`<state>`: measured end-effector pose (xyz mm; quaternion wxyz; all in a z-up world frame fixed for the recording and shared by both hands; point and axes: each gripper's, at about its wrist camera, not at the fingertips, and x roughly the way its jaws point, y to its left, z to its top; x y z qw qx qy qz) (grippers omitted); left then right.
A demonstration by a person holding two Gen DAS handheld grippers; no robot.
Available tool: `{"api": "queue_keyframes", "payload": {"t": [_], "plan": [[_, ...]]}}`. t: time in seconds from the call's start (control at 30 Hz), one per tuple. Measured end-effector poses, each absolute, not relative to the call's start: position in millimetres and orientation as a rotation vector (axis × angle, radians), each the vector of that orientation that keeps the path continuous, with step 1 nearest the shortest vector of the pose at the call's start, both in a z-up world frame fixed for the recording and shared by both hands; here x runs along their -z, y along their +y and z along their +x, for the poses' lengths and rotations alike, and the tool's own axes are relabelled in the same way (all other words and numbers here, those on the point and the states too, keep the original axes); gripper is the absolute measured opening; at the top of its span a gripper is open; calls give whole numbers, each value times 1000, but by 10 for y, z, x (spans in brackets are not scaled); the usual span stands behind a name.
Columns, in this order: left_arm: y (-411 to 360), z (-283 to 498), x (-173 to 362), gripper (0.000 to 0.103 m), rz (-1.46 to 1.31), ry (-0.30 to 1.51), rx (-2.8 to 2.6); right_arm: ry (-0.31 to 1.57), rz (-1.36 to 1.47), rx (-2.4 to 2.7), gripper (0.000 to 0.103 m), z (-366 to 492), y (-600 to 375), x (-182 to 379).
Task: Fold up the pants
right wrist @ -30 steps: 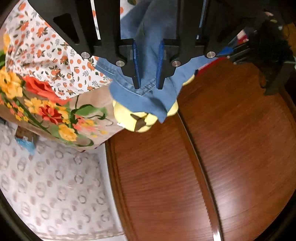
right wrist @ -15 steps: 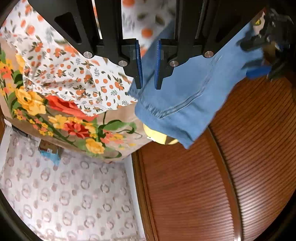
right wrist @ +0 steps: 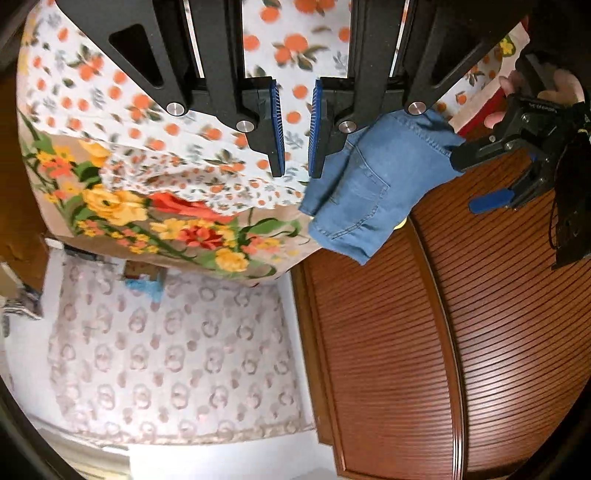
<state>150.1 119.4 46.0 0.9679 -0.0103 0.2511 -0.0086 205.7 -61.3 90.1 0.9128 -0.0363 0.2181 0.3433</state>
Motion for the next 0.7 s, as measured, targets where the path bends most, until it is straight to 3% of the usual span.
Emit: {"api": "queue_keyframes", "payload": {"t": [0.17, 0.63, 0.7], "plan": [[888, 1364, -623, 102, -6, 476, 46, 416, -64, -650, 15, 1723, -896, -919], [372, 1077, -763, 102, -37, 480, 51, 312, -39, -472, 67, 688, -1275, -845], [297, 1019, -771, 102, -39, 475, 63, 303, -34, -435, 68, 520, -1305, -838]]}}
